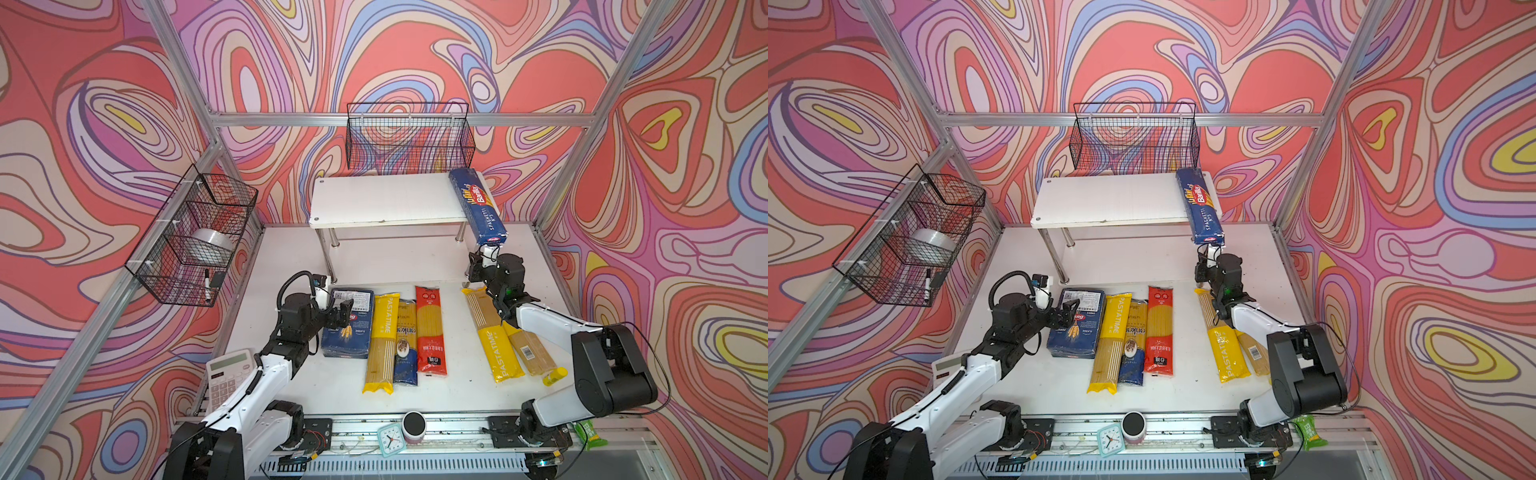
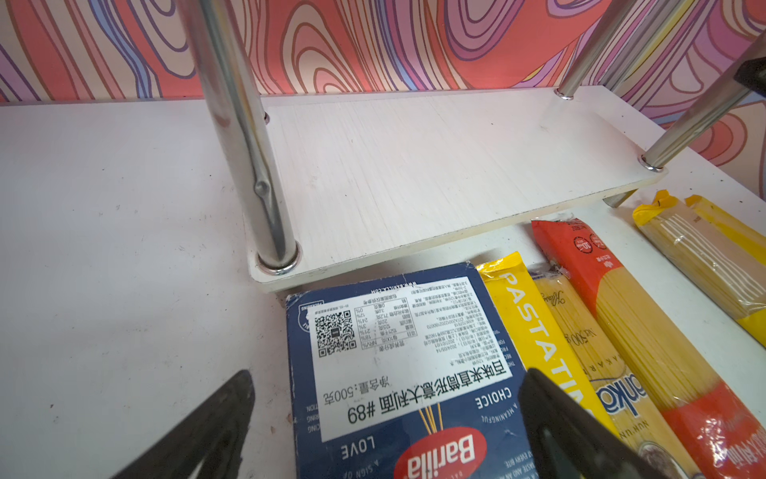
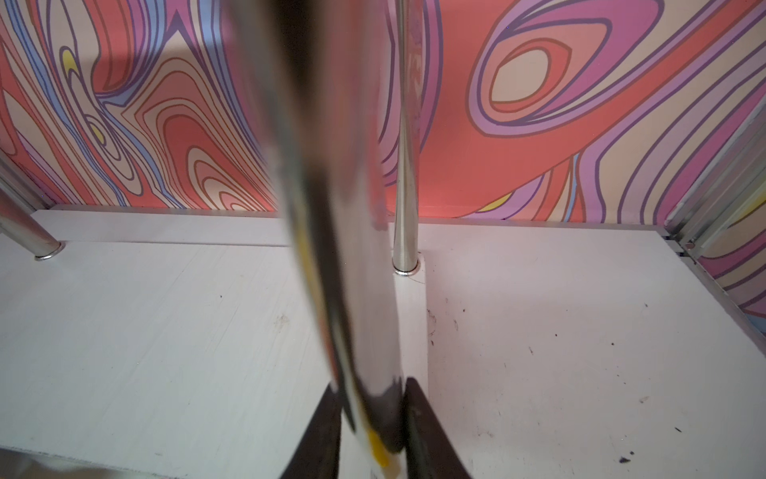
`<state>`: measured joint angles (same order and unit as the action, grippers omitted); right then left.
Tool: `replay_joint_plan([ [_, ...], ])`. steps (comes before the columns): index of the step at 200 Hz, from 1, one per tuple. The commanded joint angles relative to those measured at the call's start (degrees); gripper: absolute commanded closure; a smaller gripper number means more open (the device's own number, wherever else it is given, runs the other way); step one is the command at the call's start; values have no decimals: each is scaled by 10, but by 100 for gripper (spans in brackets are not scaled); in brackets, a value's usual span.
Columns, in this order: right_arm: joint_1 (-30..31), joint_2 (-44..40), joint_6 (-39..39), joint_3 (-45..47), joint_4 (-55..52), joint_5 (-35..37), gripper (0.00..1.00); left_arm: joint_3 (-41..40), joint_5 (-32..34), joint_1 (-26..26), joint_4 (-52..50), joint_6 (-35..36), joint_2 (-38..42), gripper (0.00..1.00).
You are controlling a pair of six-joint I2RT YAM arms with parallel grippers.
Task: Arrange pasta packages on shelves
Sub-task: Rotate the shelf at the top-center of the table.
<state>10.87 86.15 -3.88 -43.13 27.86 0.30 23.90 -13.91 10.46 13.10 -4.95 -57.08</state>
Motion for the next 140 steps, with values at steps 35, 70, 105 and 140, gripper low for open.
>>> replay_joint_plan([
  [35,3,-26,-26,24,-9,-15,90,1,1,0,4,-5,-1,0],
  [70,4,-48,-36,43,-19,-10,99,3,0,0,3,-3,-3,0],
  [105,4,-55,-36,37,-49,-11,78,5,-1,0,2,-3,-6,0],
  [140,4,-94,-26,24,-135,5,55,4,0,0,1,-3,-5,0],
])
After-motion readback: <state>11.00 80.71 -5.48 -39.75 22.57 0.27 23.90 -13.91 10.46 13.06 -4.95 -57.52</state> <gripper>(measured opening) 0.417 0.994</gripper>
